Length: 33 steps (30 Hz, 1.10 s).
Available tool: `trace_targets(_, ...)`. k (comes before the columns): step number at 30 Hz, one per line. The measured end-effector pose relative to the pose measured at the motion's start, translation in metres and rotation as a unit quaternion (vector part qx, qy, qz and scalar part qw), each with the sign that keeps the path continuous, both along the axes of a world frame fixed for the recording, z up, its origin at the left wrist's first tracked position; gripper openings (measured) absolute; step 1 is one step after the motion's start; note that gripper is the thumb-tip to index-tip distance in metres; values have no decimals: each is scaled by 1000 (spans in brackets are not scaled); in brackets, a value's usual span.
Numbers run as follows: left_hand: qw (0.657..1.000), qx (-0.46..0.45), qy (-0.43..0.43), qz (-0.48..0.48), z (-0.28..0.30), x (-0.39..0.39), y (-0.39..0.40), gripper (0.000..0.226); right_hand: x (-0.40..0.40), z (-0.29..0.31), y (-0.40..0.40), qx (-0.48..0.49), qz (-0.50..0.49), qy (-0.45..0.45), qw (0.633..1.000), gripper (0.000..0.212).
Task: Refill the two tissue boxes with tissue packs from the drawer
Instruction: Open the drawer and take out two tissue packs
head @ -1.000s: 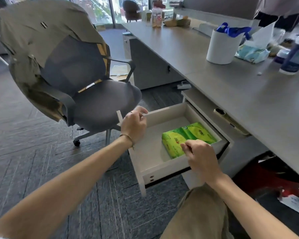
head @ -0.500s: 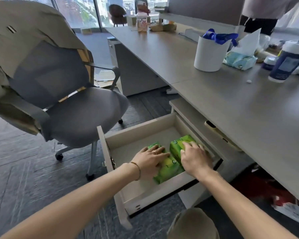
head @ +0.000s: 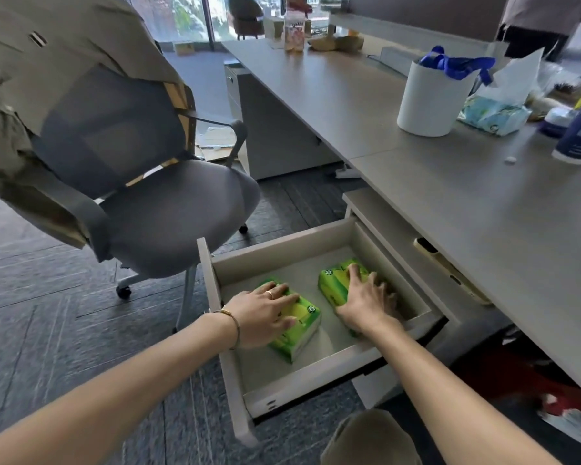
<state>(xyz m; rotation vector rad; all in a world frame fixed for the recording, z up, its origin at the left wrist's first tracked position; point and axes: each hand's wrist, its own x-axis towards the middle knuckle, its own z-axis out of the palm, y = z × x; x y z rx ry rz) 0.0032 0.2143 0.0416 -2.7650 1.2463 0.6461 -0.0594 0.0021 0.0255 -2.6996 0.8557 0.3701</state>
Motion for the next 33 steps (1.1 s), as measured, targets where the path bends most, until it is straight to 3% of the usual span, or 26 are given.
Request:
trace_targets(5,1000,22,-7,-12,6,-3,-4,68,-2,10,2,21,-19,-74,997,77)
trace_targets(12,977,157,-109,-99,6,7,-14,125,-32,64,11,13,-7,-226,974,69)
trace_targets(14,969,152,-153,-120,-2,10,-22,129,-46,76,13,9,7,-235,972,68)
trace_targets(18,974,139,-134,-120,-9,10,-33,127,-66,98,13,6,22,-246,969,70)
trace_targets(21,986,89,-110,-84,-9,9,-33,114,-80,112,14,28,25,-262,964,70)
trace_targets(25,995,-42,-74,46,3,5,-31,104,-98,136,13,25,44,-298,953,70)
trace_targets(28,980,-145,-59,122,22,1,-33,109,-113,157,7,5,50,-325,944,70)
trace_targets(33,944,-275,-88,161,70,-15,-47,113,-137,190,-20,-19,29,-365,930,74)
